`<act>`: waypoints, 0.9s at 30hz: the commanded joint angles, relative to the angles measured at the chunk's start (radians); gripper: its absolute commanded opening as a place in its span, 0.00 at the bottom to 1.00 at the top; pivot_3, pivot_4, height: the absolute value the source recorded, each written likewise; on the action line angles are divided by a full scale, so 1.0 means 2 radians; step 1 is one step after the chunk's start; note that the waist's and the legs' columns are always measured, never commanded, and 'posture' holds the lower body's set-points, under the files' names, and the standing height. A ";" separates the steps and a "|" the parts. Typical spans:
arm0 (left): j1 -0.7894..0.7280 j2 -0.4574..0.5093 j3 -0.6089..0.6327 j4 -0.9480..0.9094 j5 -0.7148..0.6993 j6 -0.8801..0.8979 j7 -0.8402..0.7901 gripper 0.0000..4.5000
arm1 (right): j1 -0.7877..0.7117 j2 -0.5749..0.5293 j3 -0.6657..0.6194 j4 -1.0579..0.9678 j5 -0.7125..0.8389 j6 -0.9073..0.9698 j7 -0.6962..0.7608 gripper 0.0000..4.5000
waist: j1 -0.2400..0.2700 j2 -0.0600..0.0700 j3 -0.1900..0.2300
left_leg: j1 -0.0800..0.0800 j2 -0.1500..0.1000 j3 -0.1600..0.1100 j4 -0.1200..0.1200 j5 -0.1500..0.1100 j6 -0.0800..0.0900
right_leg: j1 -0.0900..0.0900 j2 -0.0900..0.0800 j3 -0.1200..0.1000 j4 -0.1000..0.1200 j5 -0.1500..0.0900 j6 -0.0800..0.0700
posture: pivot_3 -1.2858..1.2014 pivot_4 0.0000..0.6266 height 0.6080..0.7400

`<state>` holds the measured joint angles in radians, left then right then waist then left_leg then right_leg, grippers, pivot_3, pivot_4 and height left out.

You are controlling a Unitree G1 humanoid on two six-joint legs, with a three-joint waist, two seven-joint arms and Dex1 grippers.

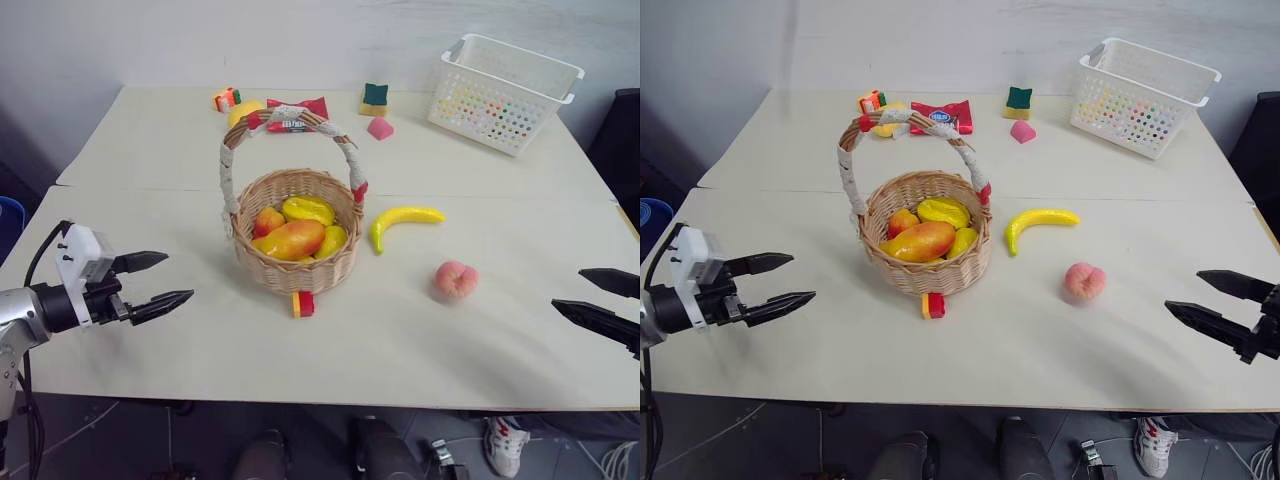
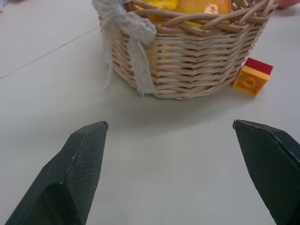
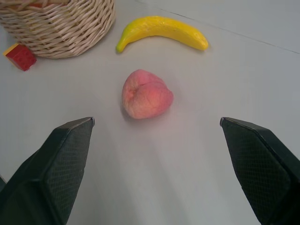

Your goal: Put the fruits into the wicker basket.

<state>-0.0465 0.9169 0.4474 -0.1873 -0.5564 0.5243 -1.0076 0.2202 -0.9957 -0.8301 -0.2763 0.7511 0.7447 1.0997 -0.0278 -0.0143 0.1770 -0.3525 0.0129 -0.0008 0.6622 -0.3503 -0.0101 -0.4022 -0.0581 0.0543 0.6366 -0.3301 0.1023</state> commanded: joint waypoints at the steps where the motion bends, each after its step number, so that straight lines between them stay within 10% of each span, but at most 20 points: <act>1: -0.020 0.011 -0.009 -0.036 -0.033 0.024 -0.012 1.00 | -0.014 0.004 0.008 -0.062 0.047 0.027 -0.017 1.00 | 0.000 0.000 0.000 | 0.000 0.000 0.000 0.000 0.000 0.000 | 0.000 0.000 0.000 0.000 0.000 0.000 | 0.52 0.24 1.00; 14: 0.013 -0.063 -0.159 -0.189 -0.041 0.084 0.061 1.00 | -0.033 0.030 0.101 -0.259 0.224 0.075 -0.139 1.00 | 0.001 0.000 0.000 | 0.000 0.000 0.000 0.000 0.000 0.000 | 0.000 0.000 0.000 0.000 0.000 0.000 | 0.52 0.24 1.00; 27: -0.049 -0.141 -0.256 -0.060 0.067 -0.035 0.068 1.00 | -0.036 0.036 0.131 -0.252 0.202 0.040 -0.163 1.00 | 0.003 0.000 0.000 | -0.001 0.000 -0.001 0.001 0.000 0.000 | 0.001 0.001 0.000 0.000 0.000 0.001 | 0.52 0.24 1.00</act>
<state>-0.1410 0.6379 -0.0664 -0.2998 -0.4259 0.4819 -0.8648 0.1420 -0.9328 -0.5600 -0.7682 1.1587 0.8495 0.7778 -0.0222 -0.0146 0.1772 -0.3538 0.0121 -0.0019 0.6652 -0.3501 -0.0097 -0.4012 -0.0570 0.0540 0.6358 -0.3293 0.1037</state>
